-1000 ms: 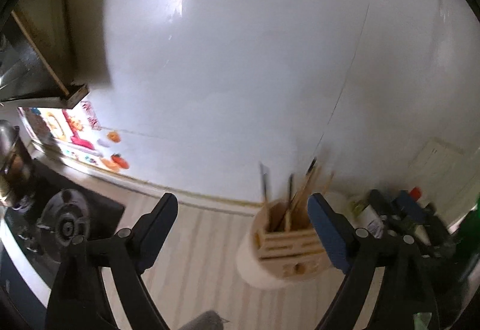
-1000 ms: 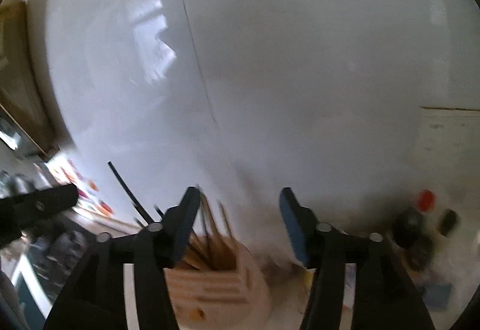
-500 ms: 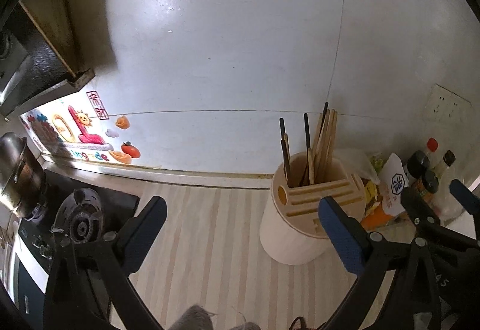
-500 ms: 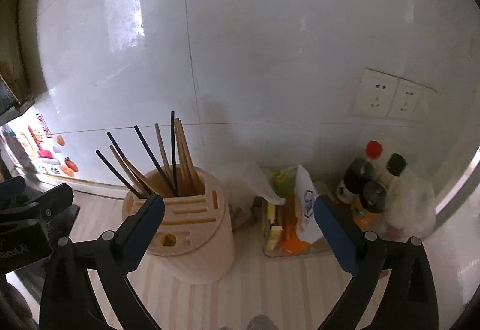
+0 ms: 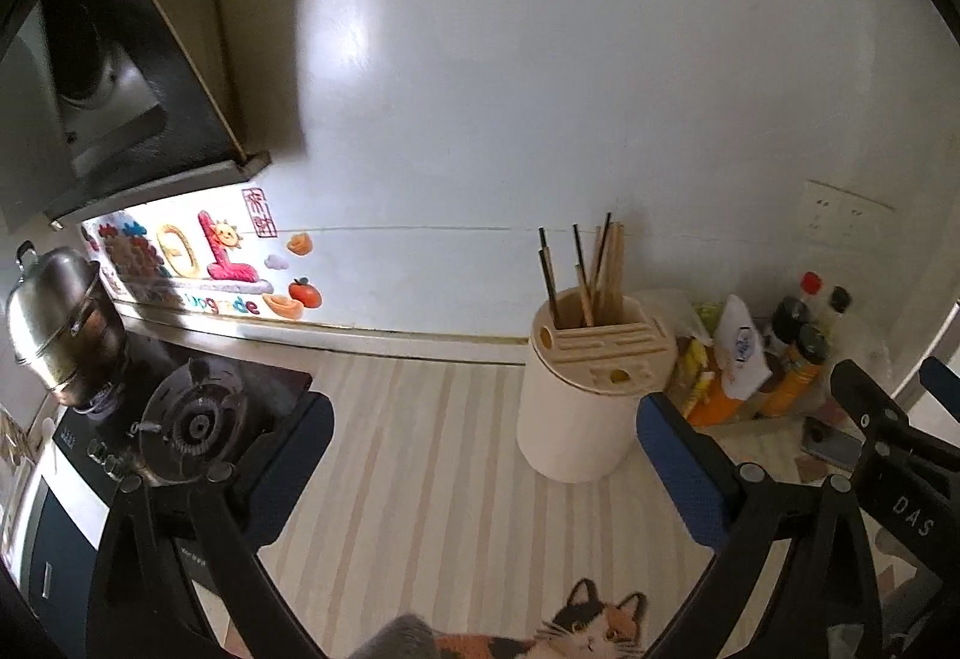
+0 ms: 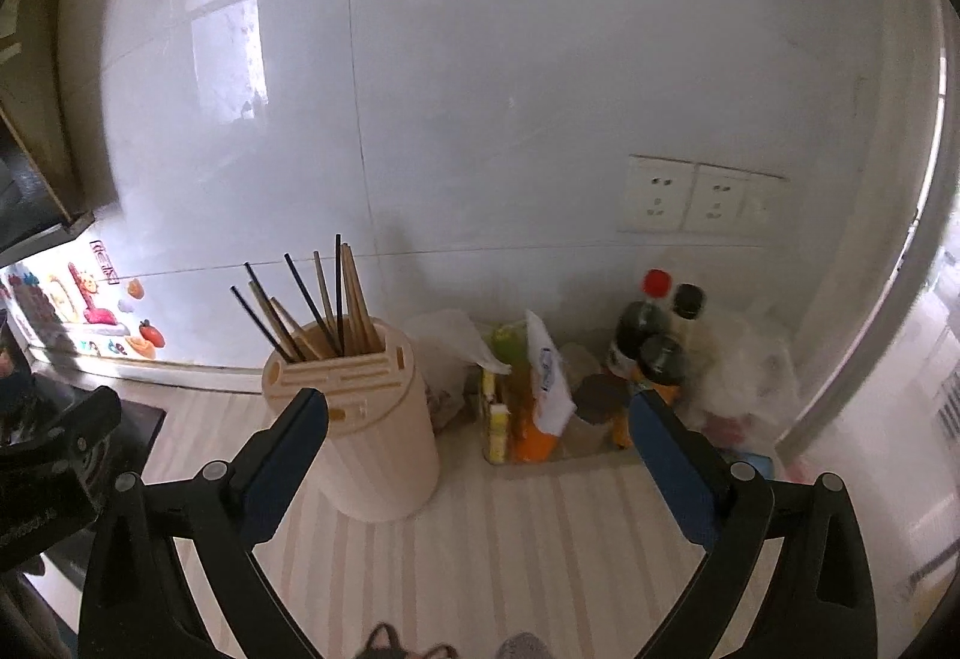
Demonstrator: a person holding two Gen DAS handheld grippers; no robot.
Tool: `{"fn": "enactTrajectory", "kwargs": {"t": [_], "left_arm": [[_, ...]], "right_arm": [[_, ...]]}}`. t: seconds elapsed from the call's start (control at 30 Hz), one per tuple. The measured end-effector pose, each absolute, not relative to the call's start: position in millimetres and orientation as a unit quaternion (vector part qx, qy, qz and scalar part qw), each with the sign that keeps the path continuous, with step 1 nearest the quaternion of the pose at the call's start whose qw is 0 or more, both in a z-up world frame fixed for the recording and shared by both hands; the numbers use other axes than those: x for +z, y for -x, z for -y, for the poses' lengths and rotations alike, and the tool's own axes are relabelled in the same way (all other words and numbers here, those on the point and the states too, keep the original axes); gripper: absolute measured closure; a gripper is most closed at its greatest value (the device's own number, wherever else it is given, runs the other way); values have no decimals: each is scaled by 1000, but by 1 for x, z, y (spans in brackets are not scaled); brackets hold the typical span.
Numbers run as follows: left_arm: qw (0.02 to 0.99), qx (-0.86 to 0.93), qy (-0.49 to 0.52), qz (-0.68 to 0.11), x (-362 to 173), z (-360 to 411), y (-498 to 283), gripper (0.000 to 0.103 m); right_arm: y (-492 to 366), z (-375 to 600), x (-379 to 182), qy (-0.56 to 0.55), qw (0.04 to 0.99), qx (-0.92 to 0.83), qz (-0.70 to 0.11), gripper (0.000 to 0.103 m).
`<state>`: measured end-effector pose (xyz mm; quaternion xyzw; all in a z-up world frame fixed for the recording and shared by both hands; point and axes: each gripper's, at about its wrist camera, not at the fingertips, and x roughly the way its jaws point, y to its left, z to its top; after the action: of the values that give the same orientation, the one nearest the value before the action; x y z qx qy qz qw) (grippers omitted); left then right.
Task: Organize utensils
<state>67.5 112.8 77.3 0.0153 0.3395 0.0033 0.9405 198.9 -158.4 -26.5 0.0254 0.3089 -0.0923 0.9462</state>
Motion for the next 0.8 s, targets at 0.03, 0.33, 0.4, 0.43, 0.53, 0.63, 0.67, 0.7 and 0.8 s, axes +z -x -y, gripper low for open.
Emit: {"fn": "enactTrajectory", "kwargs": {"t": [0.03,0.33,0.4,0.43,0.53,0.63,0.67,0.7,0.8], "left_arm": [[942,5,-18,-336,81,-112,-59,0],[952,11,-20,-305,114,-115,11,0],[953,11,-17,-302,120,-117,23,0],[953,10,-16,-302,122,-118,28,0],[954,6,-16,-298,126,-119,42,0],[955,3,-19,-295,131,-118,53,0],[956,2,-17,-294,132,-119,56,0],[956,1,-14,-294,132,-119,57,0],[957,2,-11,-289,136,-120,64,0]], "right_arm": [[-190,159,-23,-25,947,-93,-307,1],[-96,152,15,-16,954,-95,-284,0],[-77,150,24,-14,958,-95,-271,0],[-70,149,28,-12,959,-97,-267,0],[-50,147,40,-12,962,-93,-257,0],[-33,145,50,-10,965,-93,-245,0],[-28,144,52,-9,966,-94,-242,0],[-23,143,56,-8,967,-95,-238,0],[-14,141,61,-8,968,-93,-233,0]]}}
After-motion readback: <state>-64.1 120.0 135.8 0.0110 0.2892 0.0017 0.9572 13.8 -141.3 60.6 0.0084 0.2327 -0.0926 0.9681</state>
